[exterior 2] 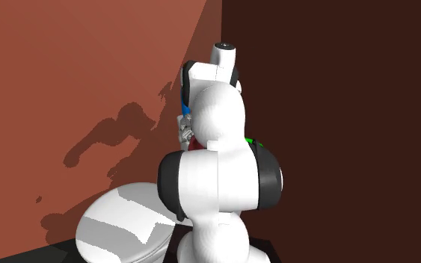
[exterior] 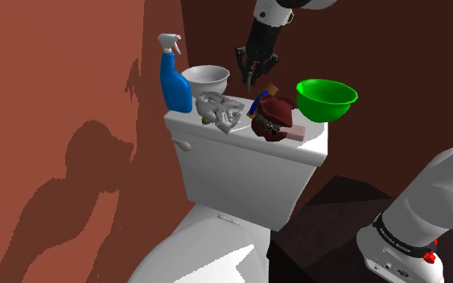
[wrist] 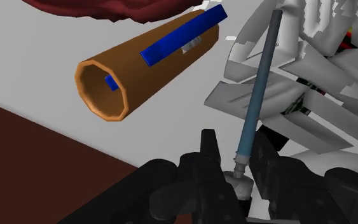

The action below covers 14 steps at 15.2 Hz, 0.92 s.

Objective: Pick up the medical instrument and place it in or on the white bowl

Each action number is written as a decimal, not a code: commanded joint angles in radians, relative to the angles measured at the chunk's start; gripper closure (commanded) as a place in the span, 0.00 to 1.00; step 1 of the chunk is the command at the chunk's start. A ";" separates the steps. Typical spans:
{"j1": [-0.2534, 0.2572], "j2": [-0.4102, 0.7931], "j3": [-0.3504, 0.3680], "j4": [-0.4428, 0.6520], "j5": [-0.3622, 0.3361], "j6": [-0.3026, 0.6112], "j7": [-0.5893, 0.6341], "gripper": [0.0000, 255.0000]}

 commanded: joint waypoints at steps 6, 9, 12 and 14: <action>-0.015 0.006 -0.002 0.103 -0.009 -0.055 0.013 1.00; -0.019 0.014 0.000 0.152 -0.012 -0.096 0.018 1.00; -0.023 0.024 0.002 0.203 -0.016 -0.136 0.024 1.00; -0.025 0.032 0.003 0.239 -0.018 -0.164 0.028 1.00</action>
